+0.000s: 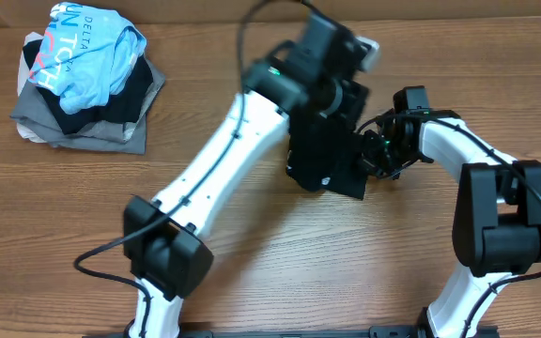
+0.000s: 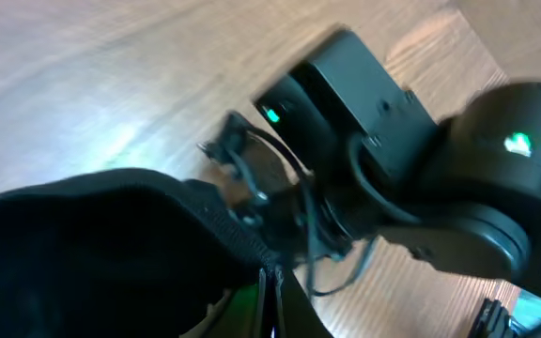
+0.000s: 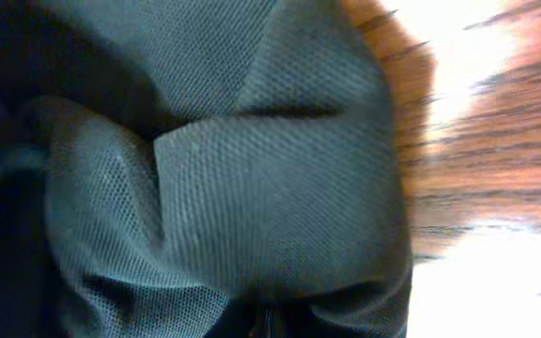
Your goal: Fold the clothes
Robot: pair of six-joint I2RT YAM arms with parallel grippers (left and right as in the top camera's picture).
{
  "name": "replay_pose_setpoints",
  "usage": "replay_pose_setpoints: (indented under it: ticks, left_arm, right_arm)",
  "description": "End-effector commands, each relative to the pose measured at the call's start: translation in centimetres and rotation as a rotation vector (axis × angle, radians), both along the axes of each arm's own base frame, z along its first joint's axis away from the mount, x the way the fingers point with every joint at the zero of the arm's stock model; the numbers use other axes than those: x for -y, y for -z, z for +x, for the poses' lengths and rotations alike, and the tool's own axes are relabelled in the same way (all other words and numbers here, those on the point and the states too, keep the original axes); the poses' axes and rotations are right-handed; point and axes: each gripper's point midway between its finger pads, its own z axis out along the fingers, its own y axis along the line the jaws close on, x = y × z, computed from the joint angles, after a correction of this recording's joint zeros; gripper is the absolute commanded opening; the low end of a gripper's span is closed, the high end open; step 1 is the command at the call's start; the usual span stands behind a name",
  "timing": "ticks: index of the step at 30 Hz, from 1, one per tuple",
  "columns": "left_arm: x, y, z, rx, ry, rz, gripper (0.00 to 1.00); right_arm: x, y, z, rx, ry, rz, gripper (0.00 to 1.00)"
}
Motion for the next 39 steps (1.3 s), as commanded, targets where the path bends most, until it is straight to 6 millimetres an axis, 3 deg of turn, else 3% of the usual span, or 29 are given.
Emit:
replay_pose_setpoints:
  ticks: [1,2,4,9,11,14,20,21,22,24,25,28,31,35,37,39]
  left_arm:
    - [1.4,1.4,0.1,-0.018,-0.064,0.031,0.04]
    - [1.8,2.0,-0.1,-0.031,-0.060,0.038,0.04]
    - [2.6,3.0,-0.6,-0.052,-0.053,0.045,0.04]
    - [3.9,4.9,-0.6,-0.071,-0.046,0.045,0.04]
    - [4.8,5.3,-0.7,-0.066,-0.032,0.037,0.04]
    - [6.5,5.6,-1.3,-0.050,0.000,0.016,0.04]
    - [10.1,7.1,-4.0,-0.042,0.077,0.007,0.04]
    - [10.5,7.5,-4.4,-0.048,0.087,0.012,0.09]
    - [10.8,7.9,-4.9,-0.052,0.096,0.017,0.25]
    - [11.2,8.4,-5.3,-0.053,0.102,0.028,0.79]
    - [11.1,8.5,-5.1,-0.041,0.092,0.040,1.00]
    - [10.7,7.2,-3.9,-0.015,0.068,0.023,1.00]
    - [9.7,3.0,-1.6,0.032,0.030,-0.035,1.00]
    - [5.8,-4.5,1.3,0.107,-0.038,-0.088,1.00]
    - [3.4,-6.8,2.0,0.143,-0.047,-0.074,1.00]
    - [1.4,-7.7,2.3,0.154,-0.051,-0.045,1.00]
  right_arm:
    - [1.7,-1.9,2.1,0.048,0.063,0.102,0.04]
    - [2.3,-3.4,2.9,0.093,0.071,0.138,0.04]
    - [4.9,-8.5,4.8,0.210,0.130,0.196,0.04]
    - [10.8,-17.8,6.2,0.416,0.239,0.238,0.04]
    - [13.1,-20.5,6.0,0.470,0.282,0.231,0.04]
    - [15.7,-22.9,5.2,0.522,0.324,0.200,0.04]
    - [18.4,-23.4,3.7,0.524,0.371,0.170,0.04]
    - [18.5,-23.3,3.5,0.525,0.367,0.166,0.04]
    - [18.7,-23.2,3.4,0.524,0.368,0.162,0.04]
    - [19.1,-23.2,3.3,0.524,0.377,0.159,0.04]
    - [19.5,-23.2,3.2,0.526,0.386,0.156,0.05]
    - [20.0,-23.2,3.1,0.527,0.399,0.152,0.09]
    - [20.3,-23.2,3.0,0.535,0.393,0.144,0.12]
    - [20.5,-22.5,2.5,0.519,0.375,0.100,0.20]
    - [20.8,-21.8,2.1,0.493,0.376,0.060,0.30]
    - [21.3,-21.2,1.8,0.463,0.390,0.020,0.40]
